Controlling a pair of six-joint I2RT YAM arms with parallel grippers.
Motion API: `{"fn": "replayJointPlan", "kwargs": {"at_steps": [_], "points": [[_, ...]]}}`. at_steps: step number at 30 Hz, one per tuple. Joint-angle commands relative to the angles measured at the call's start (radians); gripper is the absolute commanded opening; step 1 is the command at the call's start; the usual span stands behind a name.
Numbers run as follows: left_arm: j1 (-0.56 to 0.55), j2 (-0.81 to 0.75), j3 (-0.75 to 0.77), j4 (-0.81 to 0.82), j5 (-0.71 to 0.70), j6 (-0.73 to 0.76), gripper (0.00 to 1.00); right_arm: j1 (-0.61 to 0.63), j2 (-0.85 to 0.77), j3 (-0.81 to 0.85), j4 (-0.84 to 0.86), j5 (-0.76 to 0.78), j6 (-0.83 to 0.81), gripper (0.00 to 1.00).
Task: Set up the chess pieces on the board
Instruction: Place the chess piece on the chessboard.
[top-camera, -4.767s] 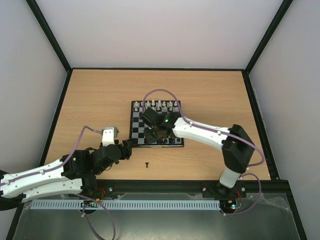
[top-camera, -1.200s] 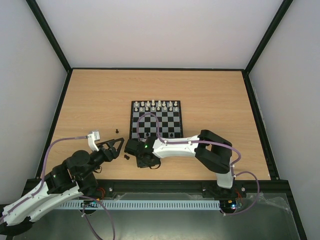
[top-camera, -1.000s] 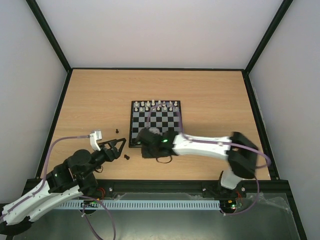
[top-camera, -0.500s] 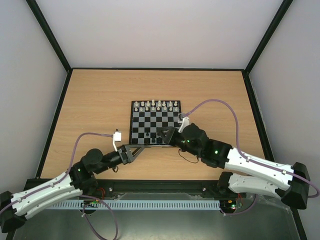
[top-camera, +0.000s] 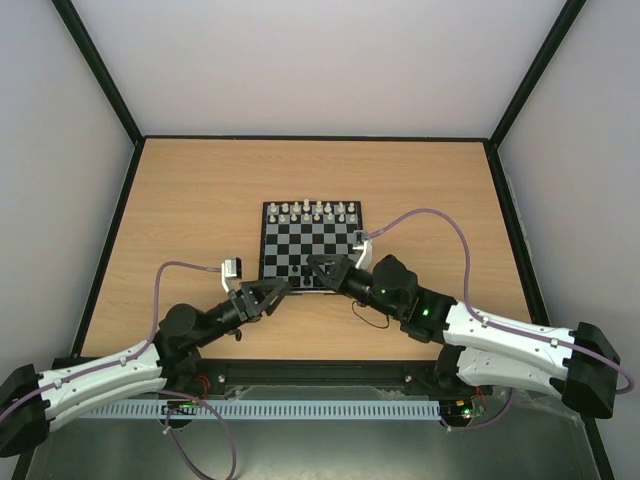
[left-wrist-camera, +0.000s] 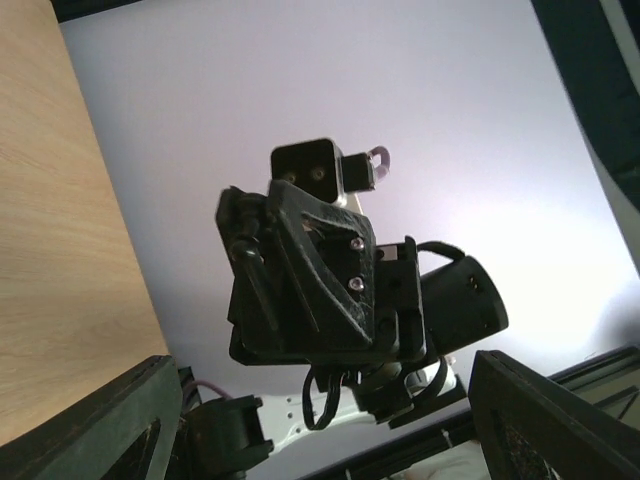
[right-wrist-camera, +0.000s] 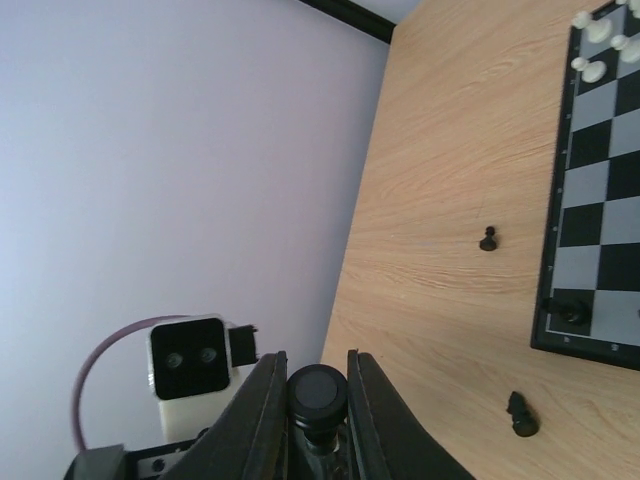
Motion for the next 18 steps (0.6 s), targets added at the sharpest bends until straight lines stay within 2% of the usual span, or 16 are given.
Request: {"fn": "replayJointPlan", "kwargs": {"at_steps": [1, 10, 18], "points": [[-0.005, -0.018, -0.032, 0.101, -0.081, -0.052, 0.81, -0.003, -0.004, -0.023, 0.132, -0.026, 0.025, 0.02], [-0.005, 0.0, -0.042, 0.115, -0.135, -0.087, 0.77, 0.02, 0.045, -0.04, 0.212, -0.074, 0.038, 0.02], [0.002, 0.007, -0.06, 0.136, -0.124, -0.122, 0.73, 0.051, 0.114, -0.014, 0.263, -0.116, 0.019, 0.01]]}}
